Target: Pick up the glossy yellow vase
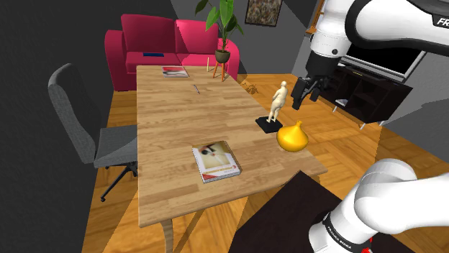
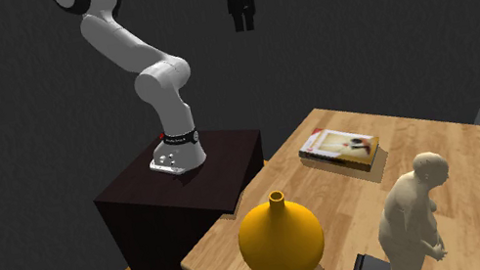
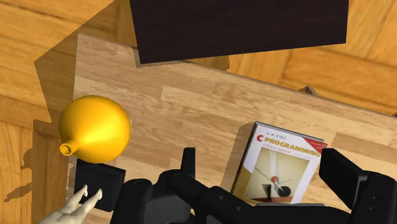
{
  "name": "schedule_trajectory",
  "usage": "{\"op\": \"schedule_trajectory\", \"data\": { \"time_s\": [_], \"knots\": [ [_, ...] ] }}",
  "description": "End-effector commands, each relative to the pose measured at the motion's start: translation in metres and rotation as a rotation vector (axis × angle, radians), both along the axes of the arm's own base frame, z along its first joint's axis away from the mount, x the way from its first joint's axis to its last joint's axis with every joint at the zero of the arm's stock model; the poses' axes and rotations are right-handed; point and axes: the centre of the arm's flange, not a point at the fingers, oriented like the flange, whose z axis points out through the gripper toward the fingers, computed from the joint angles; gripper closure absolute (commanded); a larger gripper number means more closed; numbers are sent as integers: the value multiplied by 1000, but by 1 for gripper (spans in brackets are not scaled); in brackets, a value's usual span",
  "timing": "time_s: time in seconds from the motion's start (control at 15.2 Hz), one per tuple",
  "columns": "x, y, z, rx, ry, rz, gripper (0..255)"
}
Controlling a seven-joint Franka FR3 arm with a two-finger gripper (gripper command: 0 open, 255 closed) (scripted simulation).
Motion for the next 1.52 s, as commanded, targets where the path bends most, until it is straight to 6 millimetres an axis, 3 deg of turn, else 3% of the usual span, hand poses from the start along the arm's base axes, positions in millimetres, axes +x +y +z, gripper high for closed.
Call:
{"op": "schedule_trajectory", "data": {
  "time_s": [0.0,1.45],
  "knots": [
    [0,0,0,0,0,0,0],
    [72,-251,-147,62,34,32,0]
  ]
}}
